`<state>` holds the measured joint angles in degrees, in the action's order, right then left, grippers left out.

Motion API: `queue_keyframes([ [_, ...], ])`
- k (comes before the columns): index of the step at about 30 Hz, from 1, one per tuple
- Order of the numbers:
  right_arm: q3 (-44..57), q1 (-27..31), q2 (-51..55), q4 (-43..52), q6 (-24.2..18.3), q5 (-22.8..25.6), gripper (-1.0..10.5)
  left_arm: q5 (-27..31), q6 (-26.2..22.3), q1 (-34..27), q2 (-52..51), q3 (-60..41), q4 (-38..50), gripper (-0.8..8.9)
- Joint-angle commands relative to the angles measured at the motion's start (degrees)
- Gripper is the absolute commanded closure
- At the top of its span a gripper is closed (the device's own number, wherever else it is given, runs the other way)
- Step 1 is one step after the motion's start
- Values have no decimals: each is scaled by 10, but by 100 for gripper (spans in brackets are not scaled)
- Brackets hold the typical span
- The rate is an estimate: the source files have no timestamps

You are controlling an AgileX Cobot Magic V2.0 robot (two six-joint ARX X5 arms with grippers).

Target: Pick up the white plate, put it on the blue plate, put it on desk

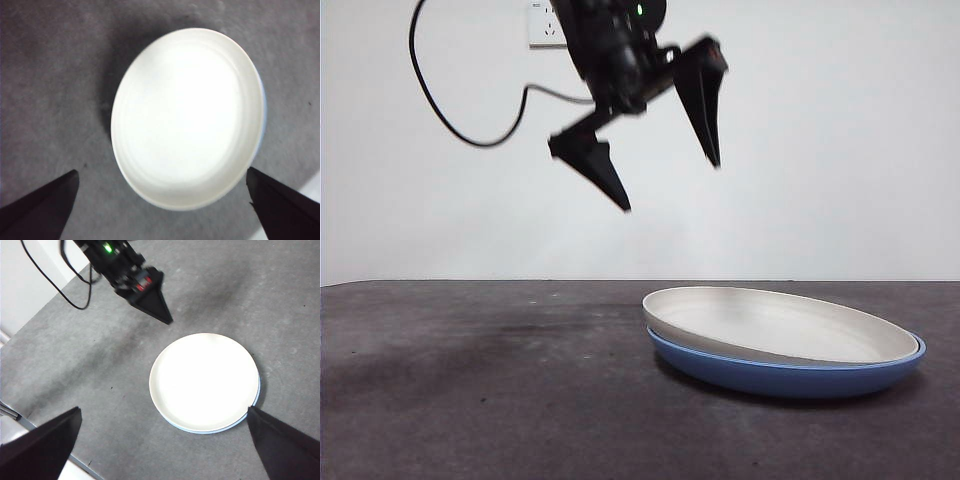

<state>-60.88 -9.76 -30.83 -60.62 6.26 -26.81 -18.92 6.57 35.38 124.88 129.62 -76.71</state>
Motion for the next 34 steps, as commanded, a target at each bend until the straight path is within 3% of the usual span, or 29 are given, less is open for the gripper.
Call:
queue_keyframes([
  [1, -11, -2, -2, 5, 6, -1, 350, -2, -31, 3, -3, 35, -33, 178],
  [14, -11, -1, -2, 6, 17, 0, 350, -2, -61, 3, -172, -8, -66, 179],
  [26, -10, -1, -14, 5, 50, 2, 350, -2, -110, 3, -431, -235, -62, 187],
  [34, -10, -1, -59, 3, 53, 2, 350, -2, -126, 1, -616, -397, -4, 187],
])
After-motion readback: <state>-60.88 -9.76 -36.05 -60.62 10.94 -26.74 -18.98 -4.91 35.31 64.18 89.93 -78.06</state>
